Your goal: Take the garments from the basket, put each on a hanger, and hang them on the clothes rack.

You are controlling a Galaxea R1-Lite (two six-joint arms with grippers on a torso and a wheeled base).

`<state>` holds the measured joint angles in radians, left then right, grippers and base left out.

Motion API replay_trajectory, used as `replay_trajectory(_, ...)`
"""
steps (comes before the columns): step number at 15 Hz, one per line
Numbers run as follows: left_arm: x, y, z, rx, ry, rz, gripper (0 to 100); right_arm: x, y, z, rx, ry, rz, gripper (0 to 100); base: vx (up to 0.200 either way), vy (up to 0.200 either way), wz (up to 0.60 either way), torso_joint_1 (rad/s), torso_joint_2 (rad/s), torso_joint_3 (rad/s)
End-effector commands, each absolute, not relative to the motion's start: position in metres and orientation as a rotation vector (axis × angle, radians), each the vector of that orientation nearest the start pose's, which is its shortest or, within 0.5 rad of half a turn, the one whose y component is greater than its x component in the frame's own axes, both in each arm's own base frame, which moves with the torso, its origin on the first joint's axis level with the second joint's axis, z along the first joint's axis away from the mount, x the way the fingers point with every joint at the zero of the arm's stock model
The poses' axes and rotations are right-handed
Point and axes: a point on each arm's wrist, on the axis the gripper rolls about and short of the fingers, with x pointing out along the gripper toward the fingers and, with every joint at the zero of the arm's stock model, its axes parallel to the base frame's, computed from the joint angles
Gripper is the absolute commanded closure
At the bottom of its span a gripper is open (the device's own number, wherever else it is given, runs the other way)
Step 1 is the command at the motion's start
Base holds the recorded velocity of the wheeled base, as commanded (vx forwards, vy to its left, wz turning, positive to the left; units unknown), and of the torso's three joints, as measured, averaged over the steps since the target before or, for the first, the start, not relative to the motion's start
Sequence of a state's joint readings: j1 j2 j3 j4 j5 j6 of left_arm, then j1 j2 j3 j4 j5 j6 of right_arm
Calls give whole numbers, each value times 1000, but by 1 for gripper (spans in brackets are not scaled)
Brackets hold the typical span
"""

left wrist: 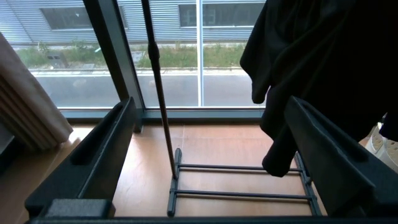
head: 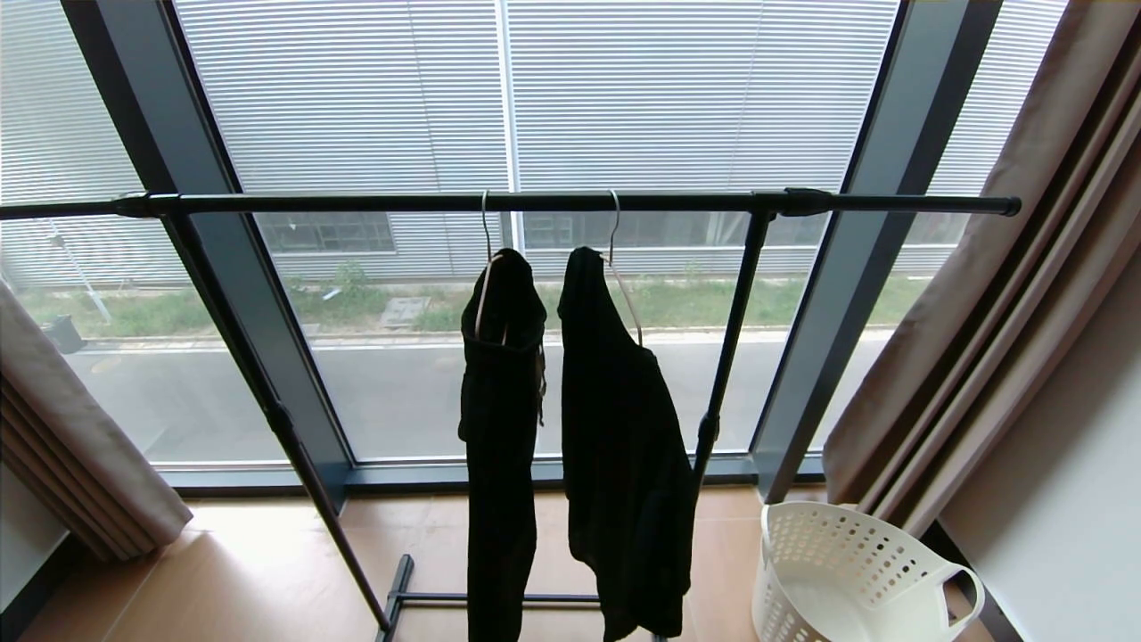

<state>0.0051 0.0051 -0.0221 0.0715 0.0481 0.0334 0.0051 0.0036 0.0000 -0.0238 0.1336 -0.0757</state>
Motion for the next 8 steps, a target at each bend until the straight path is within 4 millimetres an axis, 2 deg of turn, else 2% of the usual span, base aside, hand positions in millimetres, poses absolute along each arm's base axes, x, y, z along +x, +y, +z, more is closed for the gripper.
replay_trajectory(1,-24,1,74,32,59,51,0,-23,3,78,-77,-30,137,0,0,0,0,0,0,0)
replay_trajectory(8,-24,1,75,13,51,50,0,-23,3,78,-67,-29,136,0,0,0,0,0,0,0)
